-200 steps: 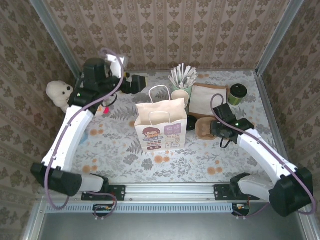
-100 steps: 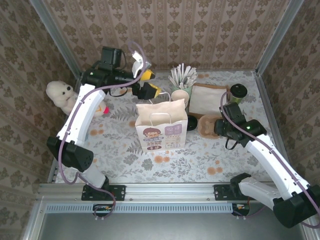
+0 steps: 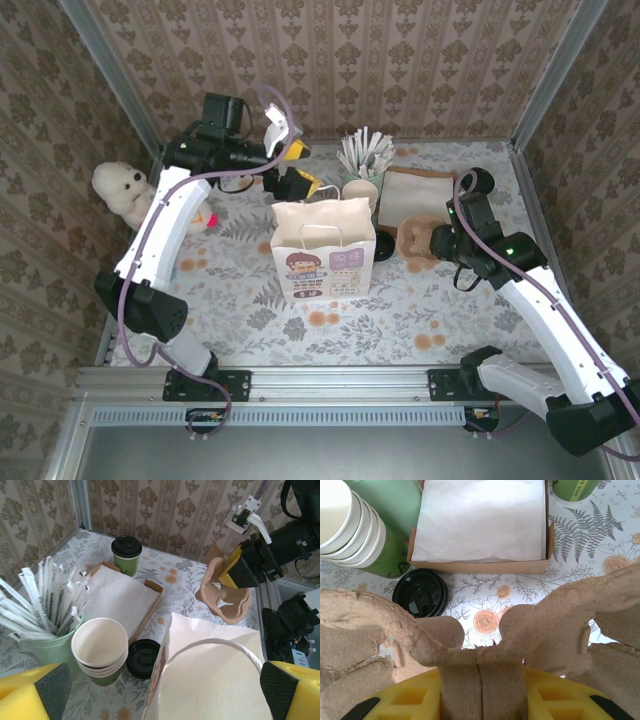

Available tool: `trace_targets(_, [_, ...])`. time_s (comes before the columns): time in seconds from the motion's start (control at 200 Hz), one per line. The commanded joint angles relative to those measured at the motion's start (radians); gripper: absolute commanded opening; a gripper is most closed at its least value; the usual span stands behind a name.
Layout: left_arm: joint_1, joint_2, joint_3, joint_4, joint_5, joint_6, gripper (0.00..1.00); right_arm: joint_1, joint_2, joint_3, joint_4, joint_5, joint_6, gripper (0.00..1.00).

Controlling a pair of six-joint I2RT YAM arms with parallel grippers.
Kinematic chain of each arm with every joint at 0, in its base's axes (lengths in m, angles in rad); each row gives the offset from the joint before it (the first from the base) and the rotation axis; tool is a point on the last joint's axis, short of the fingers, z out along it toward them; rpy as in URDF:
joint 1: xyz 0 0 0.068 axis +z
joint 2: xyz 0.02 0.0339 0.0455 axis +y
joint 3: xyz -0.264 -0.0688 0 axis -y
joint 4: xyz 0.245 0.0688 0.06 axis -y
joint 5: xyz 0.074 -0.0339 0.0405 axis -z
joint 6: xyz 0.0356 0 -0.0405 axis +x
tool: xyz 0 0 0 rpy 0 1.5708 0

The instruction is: Pack the takeout coffee

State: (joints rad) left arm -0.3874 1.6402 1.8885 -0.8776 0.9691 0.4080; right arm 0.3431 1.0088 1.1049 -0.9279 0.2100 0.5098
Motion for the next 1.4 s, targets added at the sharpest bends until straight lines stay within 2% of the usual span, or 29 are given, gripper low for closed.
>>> trace_targets(0.0, [-0.003,-0.056,-0.018,-0.043,0.038,0.071,1.00,0.000,-0.005,0.003,-0.022,-0.011,0.026,0.34])
trace_targets(0.18, [-0.037,-0.021,0.009,-0.169,0.034,0.182,1.00,0.000,0.001,0.018,-0.026,-0.013,0.027,0.34])
trace_targets(0.31, [-0.038,-0.024,0.000,-0.124,0.004,0.162,1.00,0.001,-0.002,0.015,-0.029,-0.011,0.032,0.34])
trace_targets(0.5, [-0.002,-0.037,0.009,-0.115,0.105,0.180,1.00,0.000,-0.016,-0.014,-0.020,-0.011,0.048,0.34])
trace_targets(0.58, [0.013,-0.070,-0.017,-0.078,0.110,0.158,1.00,0.000,-0.016,-0.042,-0.008,-0.019,0.052,0.34])
trace_targets(0.64, [0.010,-0.080,-0.020,-0.107,0.112,0.193,1.00,0.000,-0.010,-0.062,-0.003,-0.024,0.054,0.34])
trace_targets(0.78, [-0.001,-0.082,-0.031,-0.169,0.096,0.245,1.00,0.000,-0.010,-0.084,0.013,-0.040,0.064,0.34])
trace_targets(1.0, [0.006,-0.094,-0.048,-0.097,0.090,0.230,1.00,0.000,-0.009,-0.089,0.011,-0.041,0.063,0.34])
trace_targets(1.115, [-0.018,-0.069,-0.038,-0.077,0.013,0.223,1.00,0.000,-0.007,-0.088,0.018,-0.049,0.067,0.34])
trace_targets(1.21, [-0.032,-0.016,0.008,-0.086,0.005,0.217,0.97,0.000,-0.007,-0.072,0.019,-0.075,0.069,0.34])
trace_targets(1.275, [-0.039,0.022,0.040,-0.096,0.005,0.213,0.88,0.000,-0.012,-0.053,0.018,-0.089,0.075,0.34])
trace_targets(1.395, [-0.038,0.047,0.051,-0.050,0.008,0.160,0.50,0.000,-0.022,-0.004,0.013,-0.111,0.078,0.34])
